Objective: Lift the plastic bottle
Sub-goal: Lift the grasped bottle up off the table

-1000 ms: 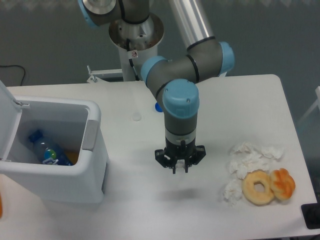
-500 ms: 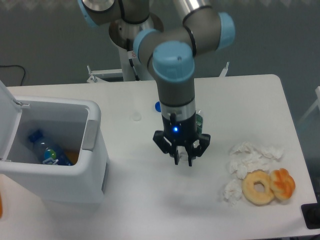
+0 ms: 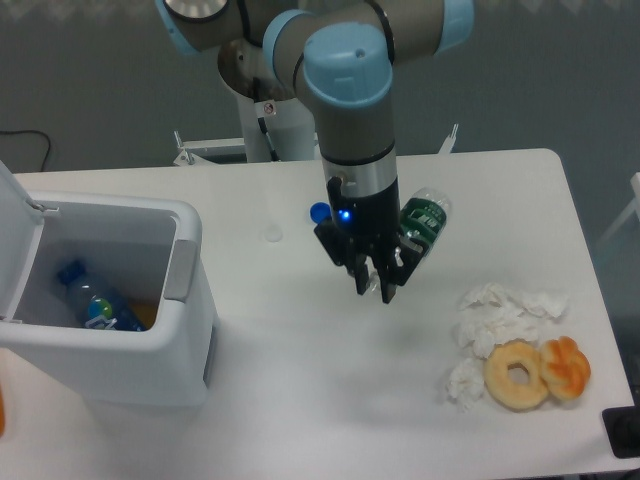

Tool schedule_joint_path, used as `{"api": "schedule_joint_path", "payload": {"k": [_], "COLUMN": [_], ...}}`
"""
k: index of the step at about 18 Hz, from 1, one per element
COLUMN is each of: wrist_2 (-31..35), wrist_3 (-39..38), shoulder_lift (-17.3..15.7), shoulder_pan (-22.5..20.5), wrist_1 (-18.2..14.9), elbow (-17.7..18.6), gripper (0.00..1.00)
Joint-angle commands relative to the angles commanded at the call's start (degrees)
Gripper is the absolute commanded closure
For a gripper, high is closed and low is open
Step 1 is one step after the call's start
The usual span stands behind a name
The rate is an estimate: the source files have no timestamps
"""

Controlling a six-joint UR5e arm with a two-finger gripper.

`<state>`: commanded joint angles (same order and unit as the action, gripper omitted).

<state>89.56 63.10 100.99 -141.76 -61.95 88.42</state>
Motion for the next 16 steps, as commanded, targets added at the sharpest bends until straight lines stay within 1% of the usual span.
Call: {"api": "schedule_joint_path", "payload": {"k": [2,16], "wrist_2": [0.0,-0.1], "wrist_3": [0.9,1.3], "shoulder_lift": [0.0,0.0], "shoulder_pan": [0.0,-0.3], "wrist_1": [-0.7,-0.8], "elbow": [0.0,-0.1], "gripper": [0.76,0.76]}}
